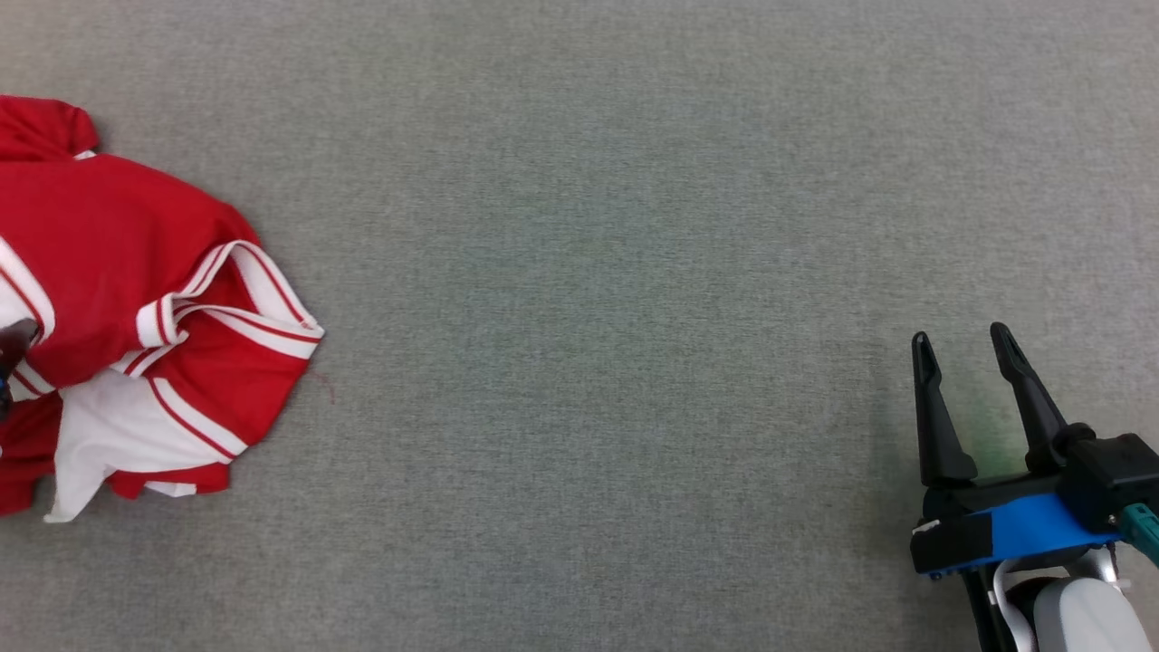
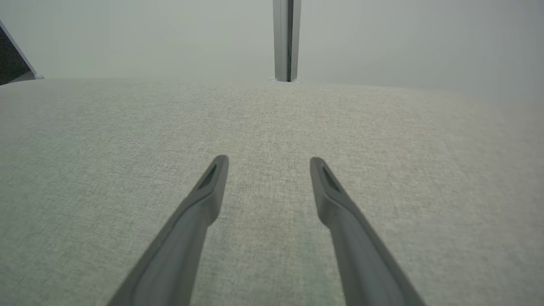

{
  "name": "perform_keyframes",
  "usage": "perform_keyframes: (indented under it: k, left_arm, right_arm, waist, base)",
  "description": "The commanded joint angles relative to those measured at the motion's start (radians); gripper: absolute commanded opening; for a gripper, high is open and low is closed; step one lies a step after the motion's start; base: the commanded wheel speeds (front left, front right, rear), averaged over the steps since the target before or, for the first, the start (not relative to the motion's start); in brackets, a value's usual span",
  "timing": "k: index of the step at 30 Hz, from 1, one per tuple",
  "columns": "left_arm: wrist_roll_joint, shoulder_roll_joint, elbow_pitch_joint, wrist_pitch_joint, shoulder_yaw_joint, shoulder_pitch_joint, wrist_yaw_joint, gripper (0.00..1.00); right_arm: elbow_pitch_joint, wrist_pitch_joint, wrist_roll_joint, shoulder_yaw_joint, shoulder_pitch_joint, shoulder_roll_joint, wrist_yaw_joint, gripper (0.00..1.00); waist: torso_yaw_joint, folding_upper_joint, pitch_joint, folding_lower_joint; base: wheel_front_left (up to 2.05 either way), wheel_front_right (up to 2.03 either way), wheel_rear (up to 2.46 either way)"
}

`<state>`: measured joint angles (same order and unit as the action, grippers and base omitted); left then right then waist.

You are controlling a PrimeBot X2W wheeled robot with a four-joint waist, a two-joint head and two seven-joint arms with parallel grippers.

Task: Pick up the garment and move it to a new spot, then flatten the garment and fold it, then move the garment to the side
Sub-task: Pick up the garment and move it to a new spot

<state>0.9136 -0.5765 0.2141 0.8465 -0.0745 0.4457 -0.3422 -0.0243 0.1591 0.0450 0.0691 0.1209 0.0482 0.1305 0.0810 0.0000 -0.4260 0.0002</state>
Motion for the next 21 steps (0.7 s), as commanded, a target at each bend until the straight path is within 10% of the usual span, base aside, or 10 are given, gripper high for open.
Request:
perform_keyframes:
  k: [1, 7, 8, 10, 21]
  left_arm:
    - [-0.01, -0.01, 0.001, 0.01, -0.003, -0.03, -0.022, 1.0]
    - [-0.007, -0.003, 0.005, 0.029, -0.014, -0.122, -0.068, 1.0]
    - [-0.004, 0.002, 0.008, 0.026, -0.015, -0.134, -0.07, 0.54]
    - [-0.011, 0.004, 0.014, 0.0, -0.024, -0.152, -0.062, 0.0]
    - [-0.053, -0.054, -0.061, -0.121, -0.029, -0.073, 0.044, 0.0]
  right_arm:
    - [-0.008, 0.013, 0.01, -0.003, 0.012, 0.004, 0.0, 1.0]
    - [-0.029, 0.026, 0.025, -0.006, 0.014, 0.004, 0.0, 1.0]
    - [-0.031, 0.027, 0.026, -0.005, 0.015, 0.004, 0.0, 1.0]
    - [-0.033, 0.028, 0.028, -0.005, 0.015, 0.004, 0.0, 1.0]
    - [-0.061, 0.04, 0.054, 0.005, -0.012, 0.004, 0.0, 1.0]
  waist:
    - [-0.039, 0.0, -0.013, -0.0002]
    - [-0.076, 0.0, -0.004, -0.0002]
    - [-0.08, 0.0, -0.002, -0.0002]
    - [-0.085, 0.0, 0.004, -0.0002]
    - [-0.043, 0.0, 0.089, -0.0002]
  base:
    - [0.0, 0.0, 0.0]
    - [0.0, 0.0, 0.0]
    - [0.0, 0.0, 0.0]
    - [0.0, 0.0, 0.0]
    - [0.0, 0.0, 0.0]
